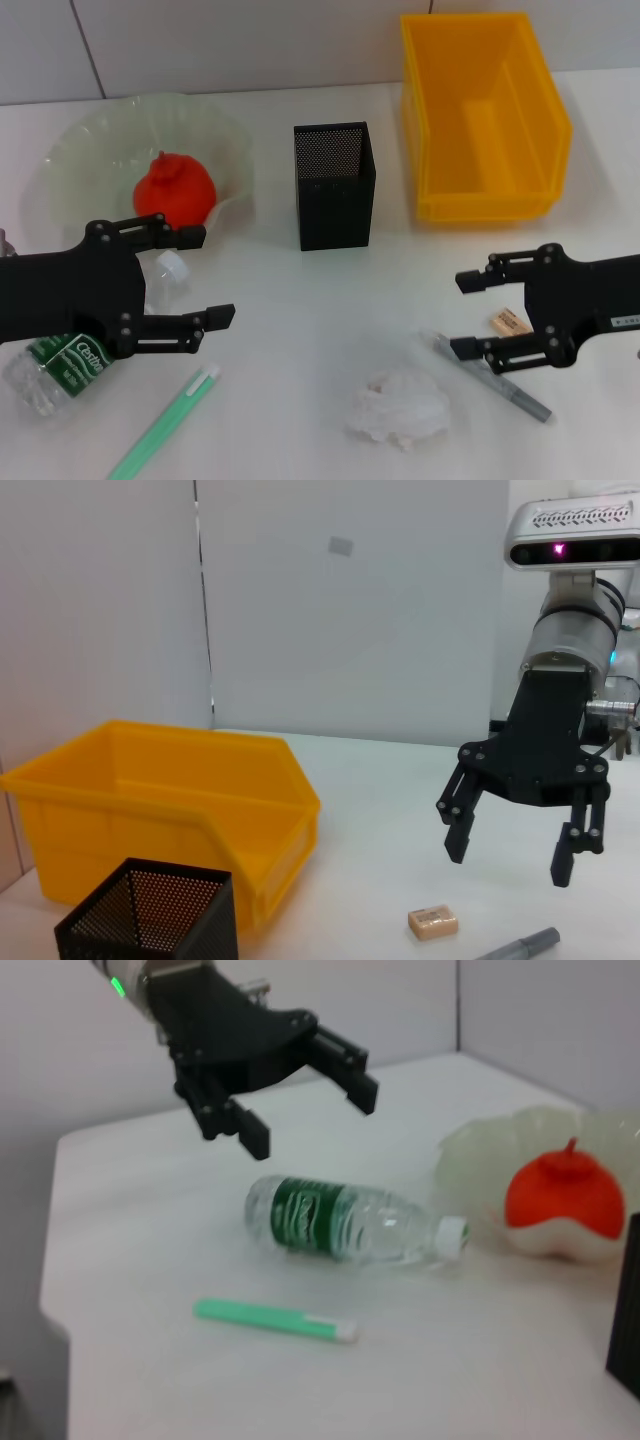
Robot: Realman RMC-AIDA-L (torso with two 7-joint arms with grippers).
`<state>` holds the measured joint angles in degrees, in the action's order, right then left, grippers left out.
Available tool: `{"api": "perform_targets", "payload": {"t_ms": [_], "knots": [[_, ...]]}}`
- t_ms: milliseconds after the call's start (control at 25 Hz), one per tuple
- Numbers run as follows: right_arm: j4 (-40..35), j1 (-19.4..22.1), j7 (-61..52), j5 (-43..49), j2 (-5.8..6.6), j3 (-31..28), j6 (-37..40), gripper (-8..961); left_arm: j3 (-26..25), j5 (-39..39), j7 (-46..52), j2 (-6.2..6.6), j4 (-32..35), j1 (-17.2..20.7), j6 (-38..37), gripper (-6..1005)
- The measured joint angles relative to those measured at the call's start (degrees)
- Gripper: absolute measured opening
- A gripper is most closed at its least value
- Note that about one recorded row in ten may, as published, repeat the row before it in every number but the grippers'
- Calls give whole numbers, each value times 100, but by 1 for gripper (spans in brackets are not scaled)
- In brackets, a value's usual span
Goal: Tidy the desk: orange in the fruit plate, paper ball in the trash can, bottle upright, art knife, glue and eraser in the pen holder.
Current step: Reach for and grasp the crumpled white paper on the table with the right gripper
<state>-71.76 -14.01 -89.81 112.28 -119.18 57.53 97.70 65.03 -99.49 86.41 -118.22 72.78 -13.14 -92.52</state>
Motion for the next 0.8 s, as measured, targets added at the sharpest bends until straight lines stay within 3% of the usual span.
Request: {"api": "perform_targets", "payload": {"t_ms": [360, 800], "knots": [[-1237, -154, -1552, 967, -9, 604, 416, 728, 113, -85, -13, -21, -34, -11, -22, 857], [-1821, -458, -2533, 1609, -7, 1277, 581, 727, 199, -116, -16, -12, -90, 7, -164, 857]]}}
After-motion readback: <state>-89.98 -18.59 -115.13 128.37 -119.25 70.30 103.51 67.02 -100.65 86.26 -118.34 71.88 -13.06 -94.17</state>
